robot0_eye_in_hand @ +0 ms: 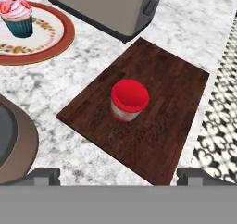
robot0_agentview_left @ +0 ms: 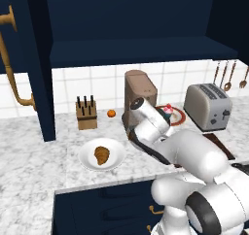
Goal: From the different types of pastries on the counter, select a croissant and place it on the cutting board. Then retrieve a jar of jam from the cabinet and place it alongside the croissant on the cutting board.
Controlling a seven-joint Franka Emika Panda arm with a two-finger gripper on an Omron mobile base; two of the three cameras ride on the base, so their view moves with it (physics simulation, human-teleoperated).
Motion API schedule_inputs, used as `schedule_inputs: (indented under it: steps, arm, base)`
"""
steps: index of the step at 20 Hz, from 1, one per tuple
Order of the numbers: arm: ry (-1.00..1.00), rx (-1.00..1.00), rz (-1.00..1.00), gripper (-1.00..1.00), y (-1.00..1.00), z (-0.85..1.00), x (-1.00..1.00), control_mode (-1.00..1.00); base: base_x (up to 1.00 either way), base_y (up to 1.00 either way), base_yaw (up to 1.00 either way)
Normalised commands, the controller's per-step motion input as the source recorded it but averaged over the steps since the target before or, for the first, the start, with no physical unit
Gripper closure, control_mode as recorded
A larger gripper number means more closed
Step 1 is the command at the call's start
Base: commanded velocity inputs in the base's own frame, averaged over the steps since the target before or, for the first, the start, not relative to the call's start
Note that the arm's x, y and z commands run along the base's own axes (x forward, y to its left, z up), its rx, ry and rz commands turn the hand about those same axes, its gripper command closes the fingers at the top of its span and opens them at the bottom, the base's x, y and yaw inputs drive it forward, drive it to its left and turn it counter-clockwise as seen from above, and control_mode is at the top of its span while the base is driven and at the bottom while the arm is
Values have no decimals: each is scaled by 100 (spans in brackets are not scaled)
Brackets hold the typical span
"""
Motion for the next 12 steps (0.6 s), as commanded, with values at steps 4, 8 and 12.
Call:
schedule_inputs:
  steps: [4, 8, 12]
  arm:
    - [8, 27, 12, -100, 25, 22, -25, -100]
    - [20, 25, 26, -100, 69, 22, 0, -100]
    - [12, 17, 36, -100, 86, 28, 0, -100]
  base:
    - [0, 0, 0]
    - [0, 0, 0]
    - [0, 0, 0]
